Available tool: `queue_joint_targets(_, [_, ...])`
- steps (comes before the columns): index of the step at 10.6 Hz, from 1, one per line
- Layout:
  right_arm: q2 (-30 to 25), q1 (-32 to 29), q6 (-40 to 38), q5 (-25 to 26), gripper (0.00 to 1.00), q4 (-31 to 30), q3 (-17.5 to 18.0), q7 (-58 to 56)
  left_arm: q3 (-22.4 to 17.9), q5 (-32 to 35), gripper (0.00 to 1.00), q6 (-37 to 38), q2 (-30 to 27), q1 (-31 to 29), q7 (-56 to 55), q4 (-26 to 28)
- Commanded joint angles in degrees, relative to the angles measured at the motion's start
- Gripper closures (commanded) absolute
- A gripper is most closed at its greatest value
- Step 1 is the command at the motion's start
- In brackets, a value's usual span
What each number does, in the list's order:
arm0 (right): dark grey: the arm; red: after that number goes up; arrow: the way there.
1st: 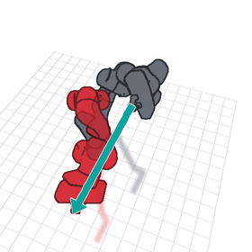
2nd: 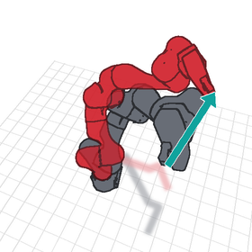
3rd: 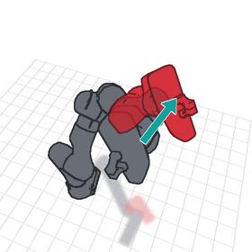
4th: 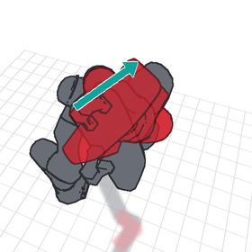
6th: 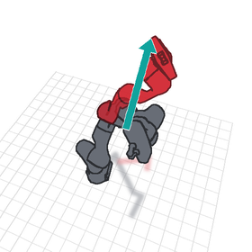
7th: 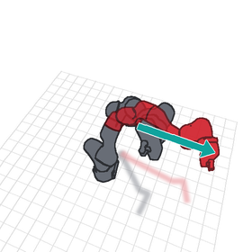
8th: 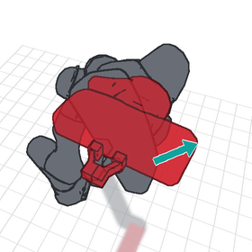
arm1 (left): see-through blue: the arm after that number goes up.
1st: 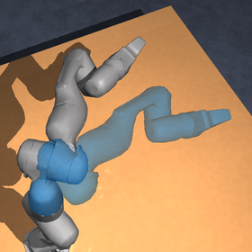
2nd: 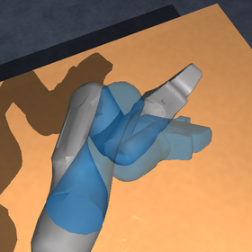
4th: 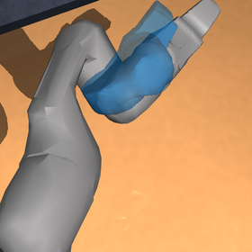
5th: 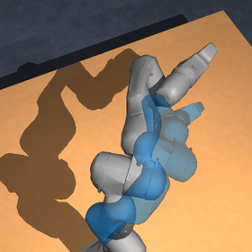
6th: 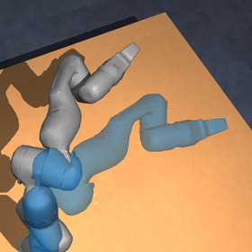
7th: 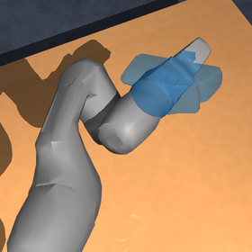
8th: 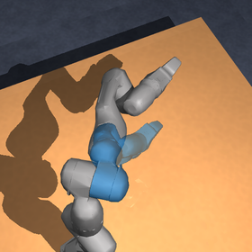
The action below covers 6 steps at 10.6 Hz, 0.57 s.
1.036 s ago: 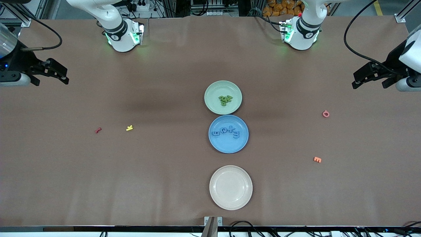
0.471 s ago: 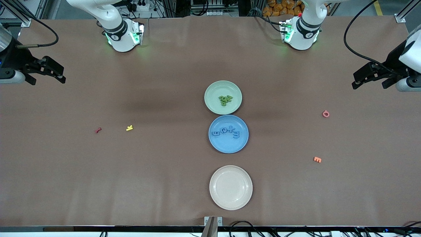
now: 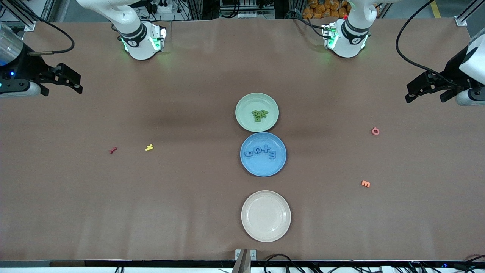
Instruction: Sort letters by color into matching plates
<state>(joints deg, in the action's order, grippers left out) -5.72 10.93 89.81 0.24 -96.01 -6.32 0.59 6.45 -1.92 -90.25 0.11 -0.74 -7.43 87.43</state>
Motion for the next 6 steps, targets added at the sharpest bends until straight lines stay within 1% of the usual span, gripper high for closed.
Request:
queue_joint_targets(1, [-0.2,0.1,-0.7,-1.6,0.00,0.6,0.3,-0.2,0.2,-0.6,0.00,-0.6,0.2,-0.2,0.4,-0.3])
queue_joint_targets(6, [0.1,0.1,-1.9,-2.0,0.00,1.3,0.3,-0.2,0.2,-0.6,0.00,-0.6,0.1,-0.3,0.4,-0.3])
